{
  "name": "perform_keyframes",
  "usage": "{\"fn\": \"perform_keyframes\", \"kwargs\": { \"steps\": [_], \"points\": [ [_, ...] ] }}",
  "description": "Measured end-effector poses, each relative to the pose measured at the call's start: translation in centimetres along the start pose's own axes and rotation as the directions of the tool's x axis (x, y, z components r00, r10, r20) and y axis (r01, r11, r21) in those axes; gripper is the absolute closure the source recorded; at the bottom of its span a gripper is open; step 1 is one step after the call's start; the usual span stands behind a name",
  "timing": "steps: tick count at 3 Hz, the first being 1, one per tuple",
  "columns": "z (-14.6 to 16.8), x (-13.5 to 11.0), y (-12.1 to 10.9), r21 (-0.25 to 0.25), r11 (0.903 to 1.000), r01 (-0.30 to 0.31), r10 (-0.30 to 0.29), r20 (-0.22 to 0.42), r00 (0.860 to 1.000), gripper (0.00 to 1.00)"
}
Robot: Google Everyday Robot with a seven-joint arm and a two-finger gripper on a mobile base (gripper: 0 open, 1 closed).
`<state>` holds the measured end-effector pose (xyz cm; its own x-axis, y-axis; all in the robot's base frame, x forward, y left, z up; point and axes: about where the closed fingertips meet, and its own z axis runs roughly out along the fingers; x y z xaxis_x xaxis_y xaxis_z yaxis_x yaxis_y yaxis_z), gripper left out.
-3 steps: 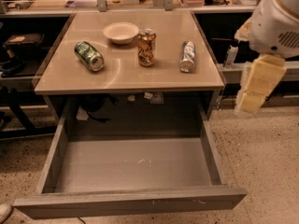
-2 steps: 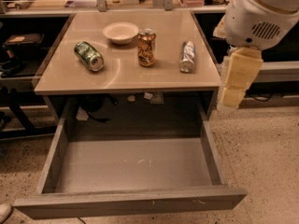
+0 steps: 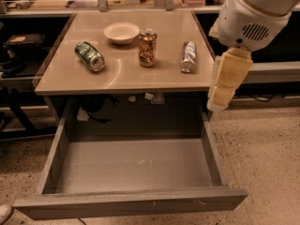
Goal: Place green can into top drawer
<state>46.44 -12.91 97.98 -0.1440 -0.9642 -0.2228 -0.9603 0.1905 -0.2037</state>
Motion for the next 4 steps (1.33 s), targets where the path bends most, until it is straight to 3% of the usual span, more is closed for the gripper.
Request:
{"fn": "perform_keyframes", "kwargs": {
  "steps": [2, 4],
  "points": [
    [2.5, -7.8, -2.2, -0.051, 0.9983, -0.029, 0.031, 0.044, 0.999, 0.0],
    [3.5, -9.2, -2.1, -0.04, 0.9986, -0.034, 0.037, 0.069, 0.997, 0.0]
  ]
}}
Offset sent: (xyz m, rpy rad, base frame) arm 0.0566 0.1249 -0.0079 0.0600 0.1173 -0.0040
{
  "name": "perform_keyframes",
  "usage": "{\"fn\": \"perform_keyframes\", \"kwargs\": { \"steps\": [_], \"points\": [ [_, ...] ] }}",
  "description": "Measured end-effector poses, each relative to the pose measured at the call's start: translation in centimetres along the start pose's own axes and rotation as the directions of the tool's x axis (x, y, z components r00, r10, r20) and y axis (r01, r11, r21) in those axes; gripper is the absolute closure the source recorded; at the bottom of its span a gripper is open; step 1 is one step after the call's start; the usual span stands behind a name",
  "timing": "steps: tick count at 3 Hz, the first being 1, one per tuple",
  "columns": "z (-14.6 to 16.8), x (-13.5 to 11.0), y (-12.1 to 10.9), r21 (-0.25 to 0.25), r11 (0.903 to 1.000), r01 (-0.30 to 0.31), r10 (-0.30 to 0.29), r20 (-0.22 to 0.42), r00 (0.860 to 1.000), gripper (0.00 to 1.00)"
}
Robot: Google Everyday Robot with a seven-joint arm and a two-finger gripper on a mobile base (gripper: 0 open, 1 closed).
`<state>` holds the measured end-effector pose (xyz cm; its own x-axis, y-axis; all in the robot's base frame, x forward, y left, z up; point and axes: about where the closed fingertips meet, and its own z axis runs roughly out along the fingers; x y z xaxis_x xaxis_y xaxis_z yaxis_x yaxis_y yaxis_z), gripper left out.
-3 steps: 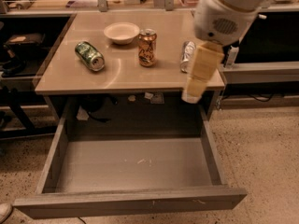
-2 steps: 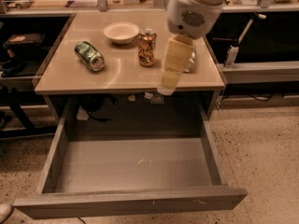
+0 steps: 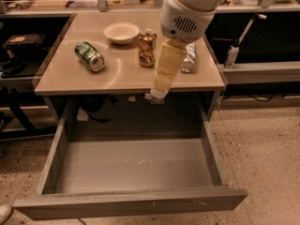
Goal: Place green can into top drawer
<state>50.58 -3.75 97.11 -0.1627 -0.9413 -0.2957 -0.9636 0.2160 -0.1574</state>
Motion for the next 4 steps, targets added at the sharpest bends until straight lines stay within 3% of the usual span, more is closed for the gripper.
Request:
{"fn": "perform_keyframes", "kwargs": {
  "steps": [2, 3, 4],
  "points": [
    [1.8, -6.5, -1.4, -0.026, 0.9976, -0.065, 0.066, 0.043, 0.997, 0.0],
    [3.3, -9.2, -2.3, -0.065, 0.995, -0.075, 0.079, 0.053, 0.996, 0.0],
    [3.3, -9.5, -2.3, -0.06, 0.9956, -0.072, 0.076, 0.061, 0.995, 0.0]
  ]
}}
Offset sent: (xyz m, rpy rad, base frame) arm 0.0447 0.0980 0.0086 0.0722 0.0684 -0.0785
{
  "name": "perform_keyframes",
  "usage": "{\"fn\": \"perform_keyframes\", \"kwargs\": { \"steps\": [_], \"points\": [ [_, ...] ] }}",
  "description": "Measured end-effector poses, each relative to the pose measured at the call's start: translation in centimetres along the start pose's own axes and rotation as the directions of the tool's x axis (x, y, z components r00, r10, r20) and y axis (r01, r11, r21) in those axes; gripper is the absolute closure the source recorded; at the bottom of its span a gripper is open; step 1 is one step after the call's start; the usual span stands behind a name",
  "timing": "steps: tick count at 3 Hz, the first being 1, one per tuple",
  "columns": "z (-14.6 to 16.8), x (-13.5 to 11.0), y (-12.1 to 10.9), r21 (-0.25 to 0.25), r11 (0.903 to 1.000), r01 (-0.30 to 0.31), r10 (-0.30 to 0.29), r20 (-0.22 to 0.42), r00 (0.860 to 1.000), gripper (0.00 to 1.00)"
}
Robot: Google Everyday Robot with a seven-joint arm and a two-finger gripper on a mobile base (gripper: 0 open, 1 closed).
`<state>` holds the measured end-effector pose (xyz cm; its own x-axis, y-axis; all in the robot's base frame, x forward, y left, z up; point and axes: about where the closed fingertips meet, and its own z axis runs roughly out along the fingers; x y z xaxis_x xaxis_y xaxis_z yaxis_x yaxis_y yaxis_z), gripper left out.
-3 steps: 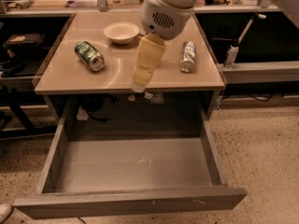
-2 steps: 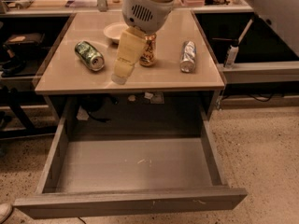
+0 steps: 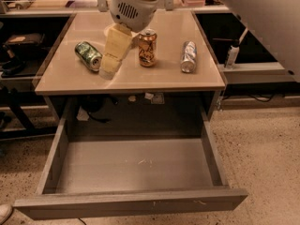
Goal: Place green can into top drawer
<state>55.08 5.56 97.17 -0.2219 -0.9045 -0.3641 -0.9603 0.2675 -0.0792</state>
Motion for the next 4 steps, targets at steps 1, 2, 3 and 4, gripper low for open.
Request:
{"fn": "perform_keyframes", "kwargs": {
  "steps": [1, 2, 3, 4],
  "points": [
    [1.1, -2.0, -1.3, -0.009, 0.9996, -0.027, 0.027, 0.03, 0.999, 0.0],
    [3.0, -5.0, -4.0, -0.041, 0.9956, -0.084, 0.085, 0.029, 0.996, 0.0],
    [4.5, -7.9, -6.8, -0.064, 0.9892, -0.132, 0.134, 0.028, 0.991, 0.0],
    [8.1, -11.8, -10.9, -0.096, 0.9724, -0.213, 0.219, 0.062, 0.974, 0.0]
  ]
}}
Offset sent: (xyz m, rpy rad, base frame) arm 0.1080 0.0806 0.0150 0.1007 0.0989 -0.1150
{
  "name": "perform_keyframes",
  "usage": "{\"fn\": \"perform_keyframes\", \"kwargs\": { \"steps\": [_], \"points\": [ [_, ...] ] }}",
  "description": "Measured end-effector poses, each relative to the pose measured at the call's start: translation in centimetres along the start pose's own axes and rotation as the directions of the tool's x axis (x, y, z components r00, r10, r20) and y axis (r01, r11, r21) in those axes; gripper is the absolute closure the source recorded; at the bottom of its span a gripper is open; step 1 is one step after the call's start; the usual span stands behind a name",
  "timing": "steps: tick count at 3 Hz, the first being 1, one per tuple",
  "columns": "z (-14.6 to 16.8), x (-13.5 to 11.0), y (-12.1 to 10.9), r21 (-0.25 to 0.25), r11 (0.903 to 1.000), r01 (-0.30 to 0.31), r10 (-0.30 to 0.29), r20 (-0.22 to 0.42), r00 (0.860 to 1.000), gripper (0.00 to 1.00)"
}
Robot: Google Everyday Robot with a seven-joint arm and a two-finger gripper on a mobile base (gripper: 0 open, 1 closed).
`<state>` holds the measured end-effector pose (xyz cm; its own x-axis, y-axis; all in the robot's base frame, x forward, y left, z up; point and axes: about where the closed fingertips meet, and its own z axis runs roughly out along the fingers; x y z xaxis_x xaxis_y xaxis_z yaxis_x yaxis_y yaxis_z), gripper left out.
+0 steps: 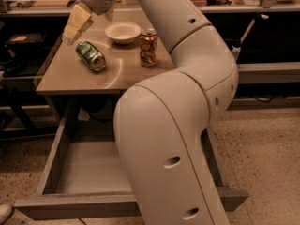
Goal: Place green can into top drawer
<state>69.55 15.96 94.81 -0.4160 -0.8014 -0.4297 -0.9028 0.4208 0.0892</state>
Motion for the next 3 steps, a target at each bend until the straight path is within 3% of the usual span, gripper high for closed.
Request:
{"fn": "perform_keyframes", "kwargs": {
  "steps": [1, 3],
  "points": [
    [0.2, -1.2, -0.6, 0.015, 0.9999, 0.0, 0.0, 0.042, 0.999, 0.0],
    [3.9, -2.0, -1.1, -0.032, 0.9988, -0.036, 0.037, 0.039, 0.999, 0.0]
  ]
}}
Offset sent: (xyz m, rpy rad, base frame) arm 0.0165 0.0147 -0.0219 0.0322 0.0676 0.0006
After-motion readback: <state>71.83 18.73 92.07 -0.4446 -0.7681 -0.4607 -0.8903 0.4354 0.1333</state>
